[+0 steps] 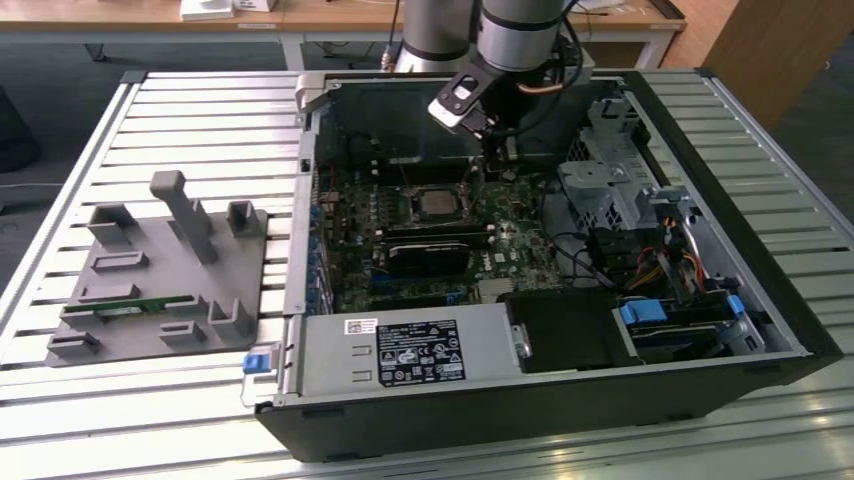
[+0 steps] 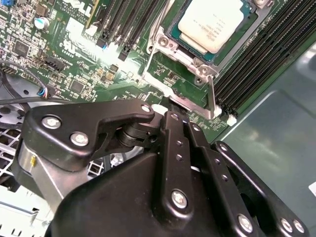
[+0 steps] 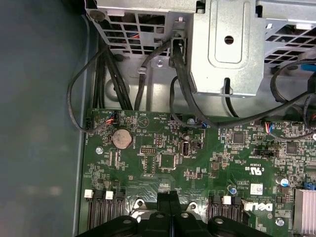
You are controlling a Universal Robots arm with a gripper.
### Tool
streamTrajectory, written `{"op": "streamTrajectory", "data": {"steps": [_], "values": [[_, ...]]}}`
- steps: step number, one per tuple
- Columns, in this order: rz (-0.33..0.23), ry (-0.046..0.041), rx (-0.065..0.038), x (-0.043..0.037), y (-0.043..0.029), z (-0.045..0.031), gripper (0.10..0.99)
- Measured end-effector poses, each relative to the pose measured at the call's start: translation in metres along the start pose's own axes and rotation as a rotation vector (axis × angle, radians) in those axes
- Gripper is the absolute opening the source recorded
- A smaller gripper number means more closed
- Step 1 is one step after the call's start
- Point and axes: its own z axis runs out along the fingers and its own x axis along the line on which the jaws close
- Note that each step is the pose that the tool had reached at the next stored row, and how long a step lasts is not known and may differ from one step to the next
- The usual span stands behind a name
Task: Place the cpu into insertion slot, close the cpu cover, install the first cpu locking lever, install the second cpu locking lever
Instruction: 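Close the cpu cover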
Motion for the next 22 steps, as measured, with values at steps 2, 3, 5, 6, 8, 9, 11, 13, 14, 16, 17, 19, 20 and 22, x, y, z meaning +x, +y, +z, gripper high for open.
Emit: {"op": "streamTrajectory", "data": {"steps": [2,3,5,6,8,9,11,13,14,16,17,19,20,22], "values": [[0.000,0.0000,0.000,0.0001,-0.0008,0.0000,0.118],[0.000,0.0000,0.000,0.0001,-0.0012,0.0000,0.118],[0.000,0.0001,0.000,0.0001,-0.0023,0.0000,0.118],[0.000,0.0000,0.000,0.0001,-0.0030,0.0000,0.118],[0.000,0.0000,0.000,0.0002,-0.0045,-0.0001,0.118],[0.000,0.0000,0.000,0.0002,-0.0051,-0.0001,0.118],[0.000,0.0001,0.000,0.0002,-0.0057,-0.0001,0.118],[0.000,0.0000,0.000,0.0003,-0.0062,-0.0001,0.118],[0.000,0.0001,0.000,0.0003,-0.0063,-0.0001,0.118],[0.000,0.0000,0.000,0.0003,-0.0068,-0.0001,0.118],[0.000,0.0000,0.000,0.0003,-0.0070,-0.0001,0.118],[0.000,0.0000,0.000,0.0003,-0.0074,-0.0001,0.118],[0.000,0.0000,0.000,0.0003,-0.0076,-0.0001,0.118],[0.000,0.0000,0.000,0.0003,-0.0081,-0.0001,0.118]]}}
